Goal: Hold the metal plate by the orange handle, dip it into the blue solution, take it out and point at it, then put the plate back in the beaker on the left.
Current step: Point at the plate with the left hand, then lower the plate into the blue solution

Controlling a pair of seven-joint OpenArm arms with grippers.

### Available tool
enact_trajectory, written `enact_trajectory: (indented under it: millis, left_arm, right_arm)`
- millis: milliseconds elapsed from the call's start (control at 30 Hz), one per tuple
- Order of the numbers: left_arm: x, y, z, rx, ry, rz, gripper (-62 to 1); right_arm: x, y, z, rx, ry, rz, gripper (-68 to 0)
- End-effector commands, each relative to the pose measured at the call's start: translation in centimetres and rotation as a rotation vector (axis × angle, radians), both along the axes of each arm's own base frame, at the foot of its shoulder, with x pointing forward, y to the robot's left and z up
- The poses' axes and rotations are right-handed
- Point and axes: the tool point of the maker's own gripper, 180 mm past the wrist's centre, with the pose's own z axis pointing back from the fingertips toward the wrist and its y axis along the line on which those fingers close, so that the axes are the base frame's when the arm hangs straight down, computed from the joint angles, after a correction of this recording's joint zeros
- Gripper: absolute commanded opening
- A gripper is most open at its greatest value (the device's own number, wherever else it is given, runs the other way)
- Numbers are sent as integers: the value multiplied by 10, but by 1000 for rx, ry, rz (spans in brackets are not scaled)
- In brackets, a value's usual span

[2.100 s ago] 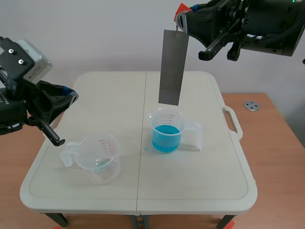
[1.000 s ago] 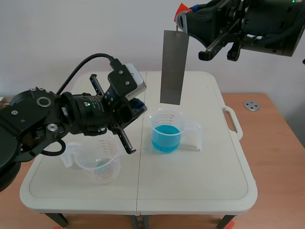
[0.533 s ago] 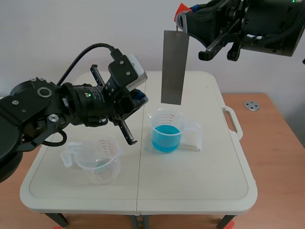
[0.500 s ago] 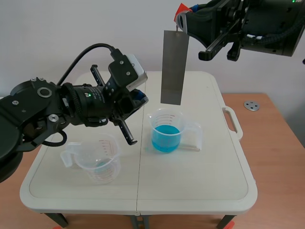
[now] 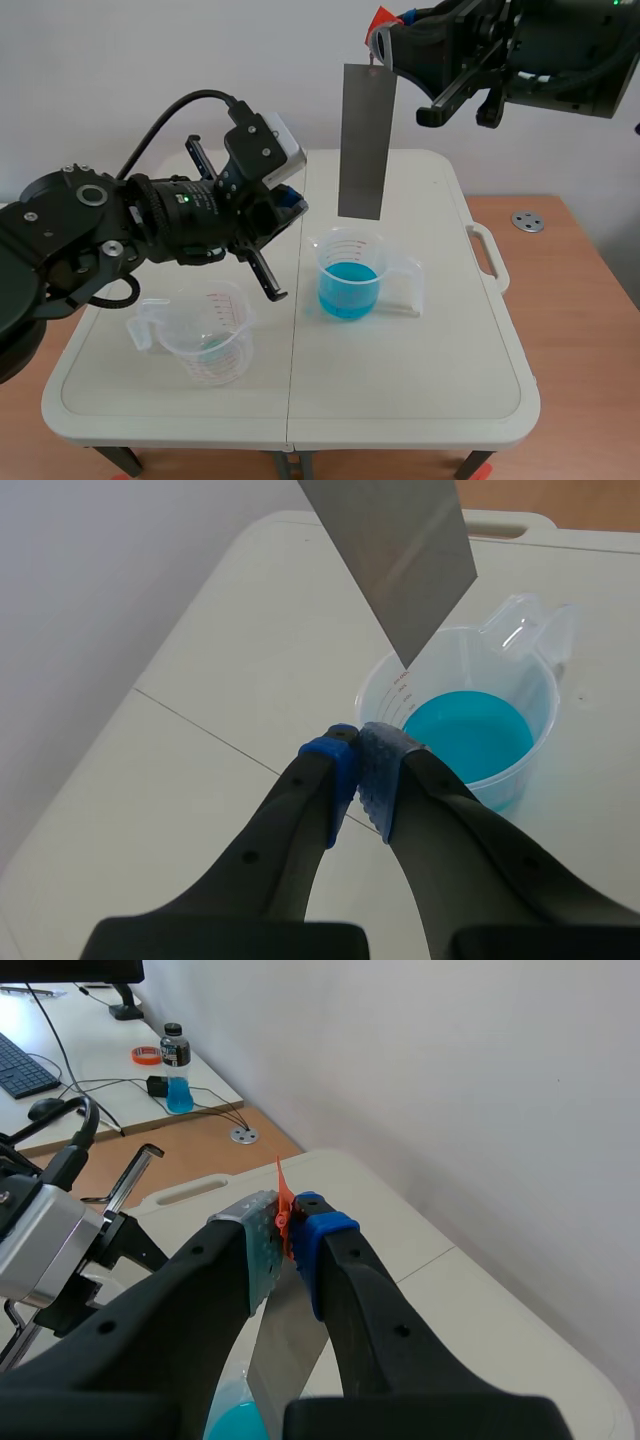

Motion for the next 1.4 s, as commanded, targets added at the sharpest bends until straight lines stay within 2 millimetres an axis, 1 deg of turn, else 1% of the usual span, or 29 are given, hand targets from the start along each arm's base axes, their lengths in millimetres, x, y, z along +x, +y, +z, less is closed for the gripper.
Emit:
enact_trajectory:
  millis: [0,67,233,467,600,767,1000,1200,1367]
  left_arm:
    - [0,9,5,-16,-16,17,-594]
    - [-3,21,2,-11,-15,33,-594]
    - [-19,49,0,-11,4,56,-594]
    - [-52,90,7,-32,53,105,-594]
    - [-72,112,10,-34,90,135,-594]
    - [-95,140,9,-25,140,191,-594]
    - [-130,182,-6,7,227,298,-594]
    - [-170,201,-28,49,334,341,-594]
    - [-208,209,-50,90,447,359,-594]
  right_arm:
    - [0,-1,18,30,-44,4,-661]
    - [0,-1,18,29,-44,4,-661]
    - [1,-2,16,29,-40,1,-661]
    - [6,-6,9,40,-16,-12,-661]
    - [9,-8,1,48,4,-20,-661]
    - [10,-6,-12,61,40,-5,-661]
    - [16,-10,-30,60,68,-20,-661]
    - [20,-9,-46,59,88,-32,-661]
    - [24,-11,-63,59,108,-52,-661]
